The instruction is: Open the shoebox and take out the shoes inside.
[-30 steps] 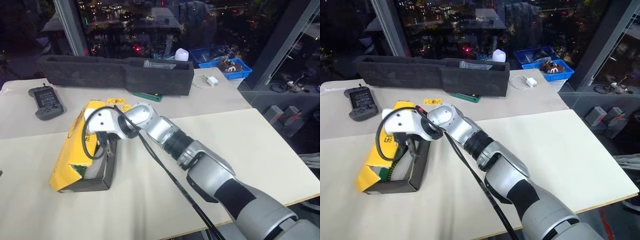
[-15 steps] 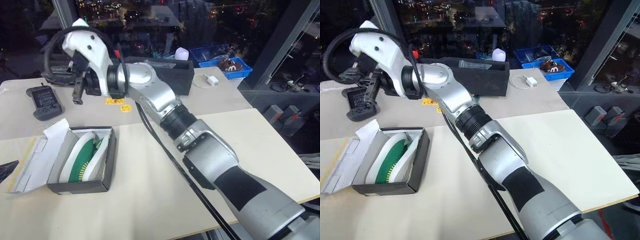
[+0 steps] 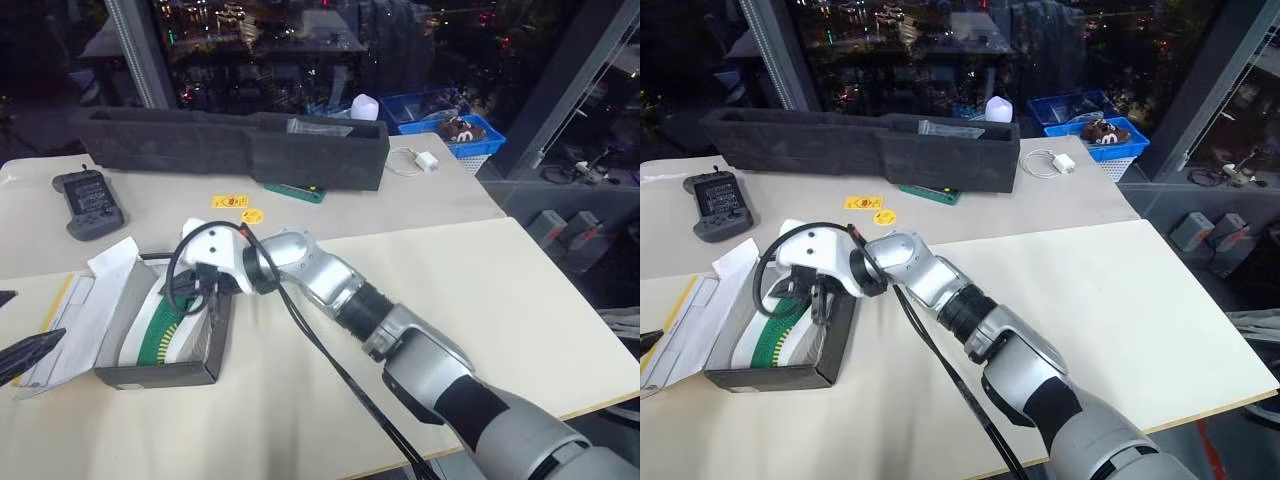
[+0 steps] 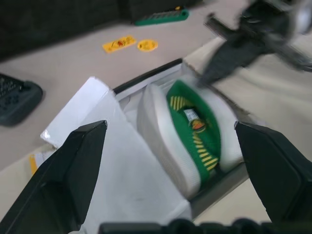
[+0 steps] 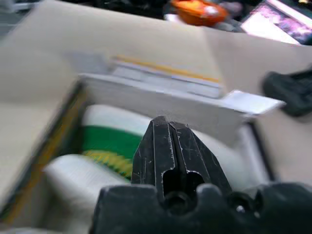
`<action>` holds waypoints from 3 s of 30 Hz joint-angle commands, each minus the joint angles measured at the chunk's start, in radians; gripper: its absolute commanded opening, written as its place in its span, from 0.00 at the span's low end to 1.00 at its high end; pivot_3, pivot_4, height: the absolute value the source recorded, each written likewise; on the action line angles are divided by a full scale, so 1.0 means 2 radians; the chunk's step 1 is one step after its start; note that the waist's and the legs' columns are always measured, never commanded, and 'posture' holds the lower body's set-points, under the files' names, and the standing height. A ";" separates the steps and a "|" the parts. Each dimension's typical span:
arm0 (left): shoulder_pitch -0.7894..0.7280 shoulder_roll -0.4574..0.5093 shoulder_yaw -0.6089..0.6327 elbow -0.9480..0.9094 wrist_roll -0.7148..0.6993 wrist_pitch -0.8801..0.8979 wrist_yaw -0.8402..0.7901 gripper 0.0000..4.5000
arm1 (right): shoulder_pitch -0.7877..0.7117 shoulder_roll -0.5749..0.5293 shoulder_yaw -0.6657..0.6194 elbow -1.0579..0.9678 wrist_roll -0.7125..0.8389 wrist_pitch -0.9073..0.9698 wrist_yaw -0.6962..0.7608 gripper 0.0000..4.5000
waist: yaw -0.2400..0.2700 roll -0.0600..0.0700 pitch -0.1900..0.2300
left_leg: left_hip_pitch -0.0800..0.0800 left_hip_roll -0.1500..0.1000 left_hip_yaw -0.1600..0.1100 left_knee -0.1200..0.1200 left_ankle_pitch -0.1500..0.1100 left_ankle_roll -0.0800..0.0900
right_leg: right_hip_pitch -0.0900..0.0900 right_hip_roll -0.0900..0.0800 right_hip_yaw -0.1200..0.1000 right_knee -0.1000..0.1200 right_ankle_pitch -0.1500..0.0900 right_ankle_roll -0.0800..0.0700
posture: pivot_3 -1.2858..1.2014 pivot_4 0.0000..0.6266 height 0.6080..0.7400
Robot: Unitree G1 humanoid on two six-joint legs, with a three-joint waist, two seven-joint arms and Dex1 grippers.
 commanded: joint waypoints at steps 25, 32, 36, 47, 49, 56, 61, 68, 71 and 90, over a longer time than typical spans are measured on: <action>-0.045 -0.003 -0.027 -0.011 0.038 -0.002 -0.019 1.00 | -0.117 0.002 0.052 0.157 -0.223 -0.301 0.085 0.69 | 0.002 0.000 0.000 | 0.001 0.000 0.000 0.001 0.000 0.000 | 0.001 0.000 0.000 0.000 0.000 0.000 | 0.52 0.24 0.98; -0.028 -0.009 -0.033 -0.023 0.042 -0.007 -0.028 1.00 | -0.131 0.005 0.058 0.208 -0.260 -0.356 0.084 0.69 | 0.004 0.000 0.000 | 0.001 0.000 0.000 0.001 0.000 0.000 | 0.001 0.000 0.000 0.000 0.000 0.000 | 0.52 0.24 0.98; -0.034 -0.020 -0.049 -0.037 0.034 -0.006 -0.018 1.00 | -0.133 0.029 0.076 0.250 -0.297 -0.370 0.050 0.69 | 0.006 0.000 0.000 | 0.002 0.000 0.000 0.001 0.000 0.000 | 0.003 -0.001 0.000 0.000 -0.002 -0.002 | 0.52 0.24 0.98; -0.003 -0.030 -0.094 -0.073 0.054 -0.028 -0.047 1.00 | -0.114 0.050 0.081 0.293 -0.319 -0.381 0.030 0.69 | 0.008 -0.001 0.000 | 0.004 -0.001 0.000 0.001 0.000 -0.001 | 0.004 -0.001 0.000 0.001 -0.002 -0.002 | 0.52 0.24 0.98; -0.002 -0.034 -0.095 -0.072 0.054 -0.029 -0.046 1.00 | -0.114 0.051 0.076 0.292 -0.315 -0.381 0.037 0.69 | 0.007 -0.001 0.000 | 0.004 -0.001 0.000 0.001 0.000 -0.001 | 0.003 -0.001 0.000 0.001 -0.002 -0.002 | 0.52 0.24 0.98; -0.015 -0.037 -0.114 -0.081 0.052 -0.026 -0.030 1.00 | -0.132 0.050 0.055 0.274 -0.301 -0.383 0.043 0.34 | 0.009 -0.001 0.000 | 0.003 -0.001 0.000 0.001 0.000 0.000 | 0.003 -0.001 0.000 0.000 -0.002 -0.001 | 0.52 0.24 0.98; -0.028 -0.033 -0.120 -0.082 0.049 -0.020 -0.022 1.00 | -0.156 0.044 0.032 0.255 -0.288 -0.384 0.046 0.08 | 0.008 -0.001 0.000 | 0.003 -0.001 0.000 0.001 0.000 0.000 | 0.003 -0.001 0.000 0.000 -0.002 -0.001 | 0.52 0.24 0.98; -0.043 -0.027 -0.126 -0.095 0.041 -0.004 -0.008 1.00 | -0.177 0.036 -0.031 0.213 -0.231 -0.361 0.059 0.07 | 0.004 -0.001 0.000 | 0.001 0.000 -0.001 0.001 0.000 0.000 | 0.002 -0.001 0.000 0.000 0.000 0.000 | 0.52 0.24 0.98; -0.048 -0.025 -0.129 -0.098 0.040 0.001 -0.003 1.00 | -0.182 0.037 -0.055 0.206 -0.211 -0.349 0.058 0.07 | 0.004 -0.001 0.000 | 0.001 -0.001 -0.001 0.001 0.000 0.000 | 0.002 -0.001 0.000 0.000 0.000 0.000 | 0.52 0.24 0.98; -0.073 -0.006 -0.138 -0.106 0.025 0.027 0.016 1.00 | -0.134 -0.043 -0.165 0.122 -0.088 -0.164 0.108 0.07 | 0.005 -0.001 0.000 | 0.001 -0.001 -0.001 0.001 0.000 0.000 | 0.002 -0.001 0.000 0.000 0.000 0.000 | 0.52 0.24 0.98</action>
